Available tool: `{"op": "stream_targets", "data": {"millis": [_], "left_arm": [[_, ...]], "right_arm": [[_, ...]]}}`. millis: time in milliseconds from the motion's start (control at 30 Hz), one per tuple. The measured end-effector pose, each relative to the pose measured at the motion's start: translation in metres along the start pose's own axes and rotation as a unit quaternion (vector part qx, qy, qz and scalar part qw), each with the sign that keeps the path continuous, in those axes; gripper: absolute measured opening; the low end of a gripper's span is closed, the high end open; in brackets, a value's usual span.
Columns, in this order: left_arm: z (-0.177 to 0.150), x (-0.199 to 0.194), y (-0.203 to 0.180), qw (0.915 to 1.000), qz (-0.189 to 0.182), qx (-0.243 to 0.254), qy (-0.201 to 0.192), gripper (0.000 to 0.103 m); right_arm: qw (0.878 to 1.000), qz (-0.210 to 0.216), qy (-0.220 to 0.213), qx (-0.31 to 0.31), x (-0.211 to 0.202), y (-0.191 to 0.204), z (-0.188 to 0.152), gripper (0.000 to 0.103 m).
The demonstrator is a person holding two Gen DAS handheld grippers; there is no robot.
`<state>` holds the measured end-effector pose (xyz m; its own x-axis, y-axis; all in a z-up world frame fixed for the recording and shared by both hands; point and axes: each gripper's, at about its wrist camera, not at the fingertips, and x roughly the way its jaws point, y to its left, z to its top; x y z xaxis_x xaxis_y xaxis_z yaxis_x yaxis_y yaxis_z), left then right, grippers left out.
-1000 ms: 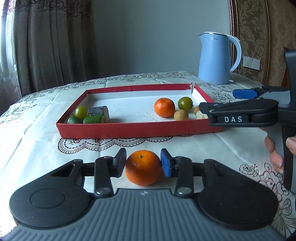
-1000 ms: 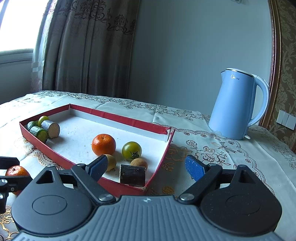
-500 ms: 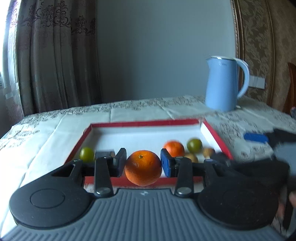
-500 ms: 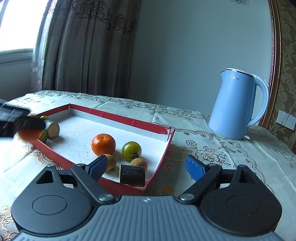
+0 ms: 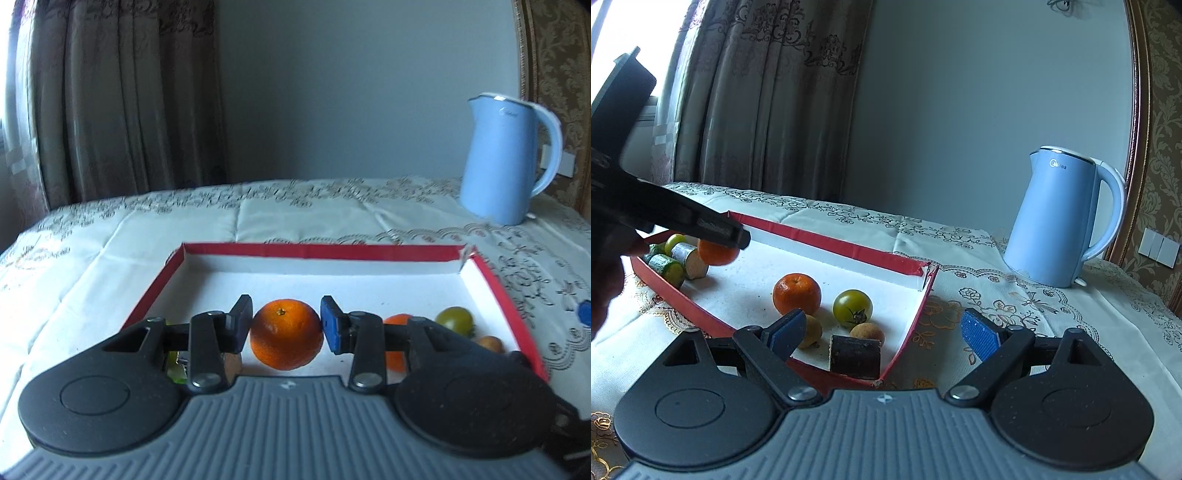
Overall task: Organize fruits
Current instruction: 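Lift tangerine with left tool and carry it over the tray, then lower tangerine into tray and open left tool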
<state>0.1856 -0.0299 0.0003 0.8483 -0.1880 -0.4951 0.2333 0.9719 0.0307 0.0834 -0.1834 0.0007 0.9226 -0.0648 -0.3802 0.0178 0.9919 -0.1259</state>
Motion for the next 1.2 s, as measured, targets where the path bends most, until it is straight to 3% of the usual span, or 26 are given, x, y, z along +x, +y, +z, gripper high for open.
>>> {"op": "stream_targets", "data": {"millis": [667, 900, 1200], "left_arm": [[-0.009, 0.021, 0.002, 0.9994, 0.017, -0.002, 0.031, 0.037], [-0.012, 0.011, 0.005, 0.9995, 0.013, -0.013, 0.024, 0.038], [-0.020, -0.016, 0.007, 0.9994, 0.022, -0.022, 0.015, 0.049]], "right_arm": [[1.000, -0.002, 0.006, -0.010, 0.002, 0.005, 0.000, 0.091], [1.000, -0.001, 0.008, -0.004, 0.003, 0.003, 0.000, 0.091], [1.000, -0.002, 0.011, 0.004, 0.005, 0.000, 0.000, 0.092]]}}
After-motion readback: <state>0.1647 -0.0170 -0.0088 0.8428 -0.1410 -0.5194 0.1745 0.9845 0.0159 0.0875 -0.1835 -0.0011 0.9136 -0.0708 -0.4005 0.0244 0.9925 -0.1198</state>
